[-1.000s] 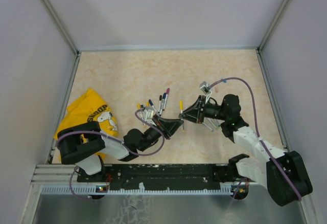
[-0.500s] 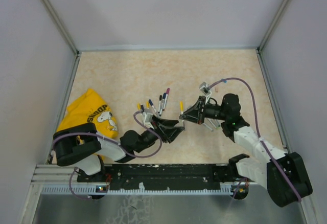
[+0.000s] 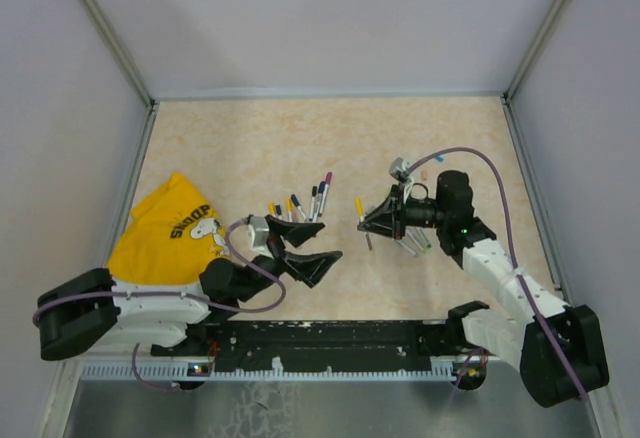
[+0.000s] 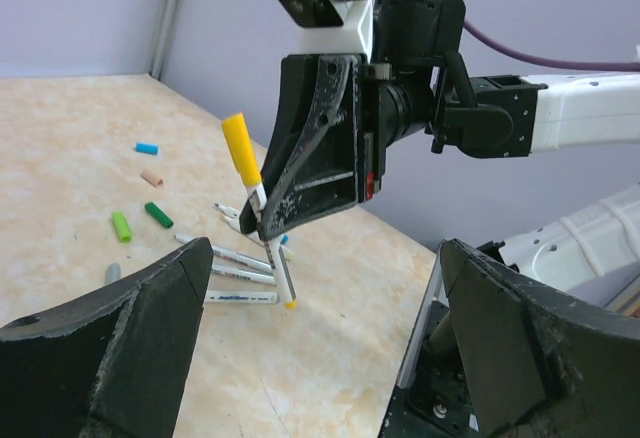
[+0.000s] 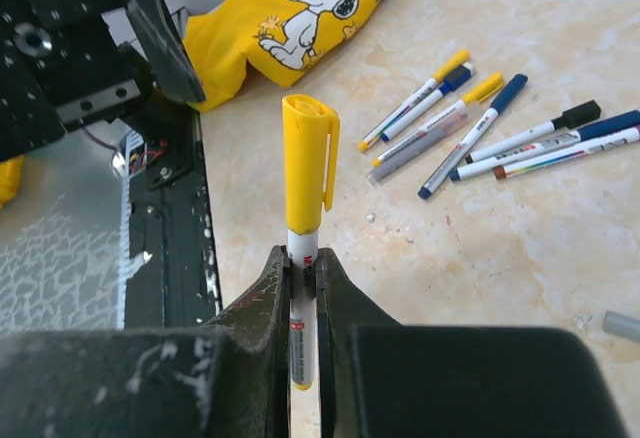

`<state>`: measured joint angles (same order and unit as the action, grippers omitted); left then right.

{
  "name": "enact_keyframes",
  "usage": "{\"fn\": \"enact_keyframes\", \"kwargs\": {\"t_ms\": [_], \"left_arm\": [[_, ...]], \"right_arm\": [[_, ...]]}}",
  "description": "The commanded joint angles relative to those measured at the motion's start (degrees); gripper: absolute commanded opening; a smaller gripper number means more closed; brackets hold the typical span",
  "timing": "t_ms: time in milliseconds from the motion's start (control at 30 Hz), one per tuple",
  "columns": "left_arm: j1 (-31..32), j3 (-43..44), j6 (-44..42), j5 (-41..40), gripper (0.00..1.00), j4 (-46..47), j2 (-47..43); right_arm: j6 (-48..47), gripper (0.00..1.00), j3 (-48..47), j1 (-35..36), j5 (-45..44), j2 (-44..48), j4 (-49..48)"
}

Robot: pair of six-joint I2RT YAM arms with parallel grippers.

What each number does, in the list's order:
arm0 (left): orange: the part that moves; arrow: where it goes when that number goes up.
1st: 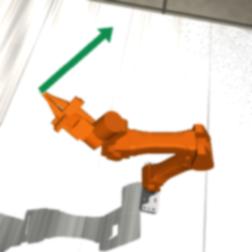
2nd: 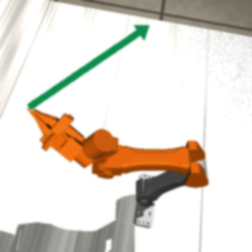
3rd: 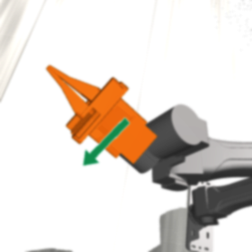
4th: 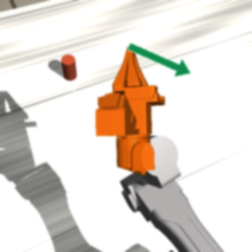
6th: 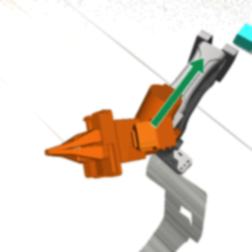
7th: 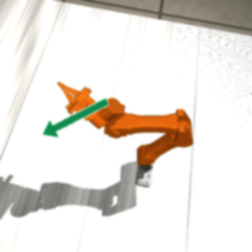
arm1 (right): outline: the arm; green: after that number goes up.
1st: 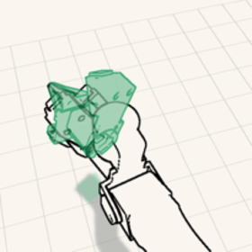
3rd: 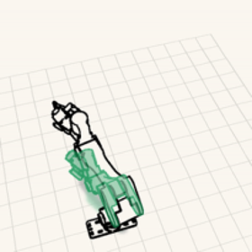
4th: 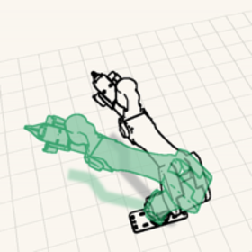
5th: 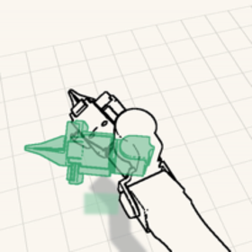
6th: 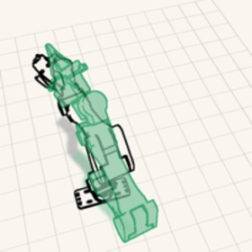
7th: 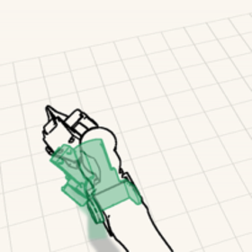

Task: Open the pen caps
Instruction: Pick up the pen from the center of the board, then open the pen cap from the pen.

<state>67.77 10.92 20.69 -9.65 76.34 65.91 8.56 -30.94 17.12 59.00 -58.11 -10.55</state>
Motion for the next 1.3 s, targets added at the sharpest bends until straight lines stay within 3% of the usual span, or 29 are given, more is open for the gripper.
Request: {"fn": "enact_keyframes", "kwargs": {"t_ms": [0, 267, 533, 1033, 1167, 1267], "left_arm": [[-0.9, 2.8, -4.3, 0.7, 1.0, -12.7, -6.0], [-8.7, 4.5, 0.7, 12.3, 1.0, -19.4, -11.0], [-17.7, 4.5, 10.2, 24.4, 1.0, -13.1, -7.5], [-19.9, 13.6, 13.8, 24.8, 0.98, -15.8, 0.9], [-19.8, 17.0, 15.6, 25.9, 0.93, -16.4, 4.8], [-19.6, 19.2, 17.2, 26.7, 0.83, -16.1, 7.9]], "right_arm": [[-5.7, 0.0, -3.3, -0.7, 3.0, 1.1, 3.3], [-6.9, 0.0, -3.5, -0.7, 3.6, 0.7, 4.4], [-7.2, 0.0, -3.5, -0.7, 4.4, 0.1, 4.7], [-7.2, 0.0, -3.3, -0.7, 5.5, -1.0, 4.6], [-7.2, 0.0, -3.3, -0.7, 5.6, -1.1, 4.7], [-7.1, 0.0, -3.3, -0.7, 5.7, -1.1, 4.6]]}}
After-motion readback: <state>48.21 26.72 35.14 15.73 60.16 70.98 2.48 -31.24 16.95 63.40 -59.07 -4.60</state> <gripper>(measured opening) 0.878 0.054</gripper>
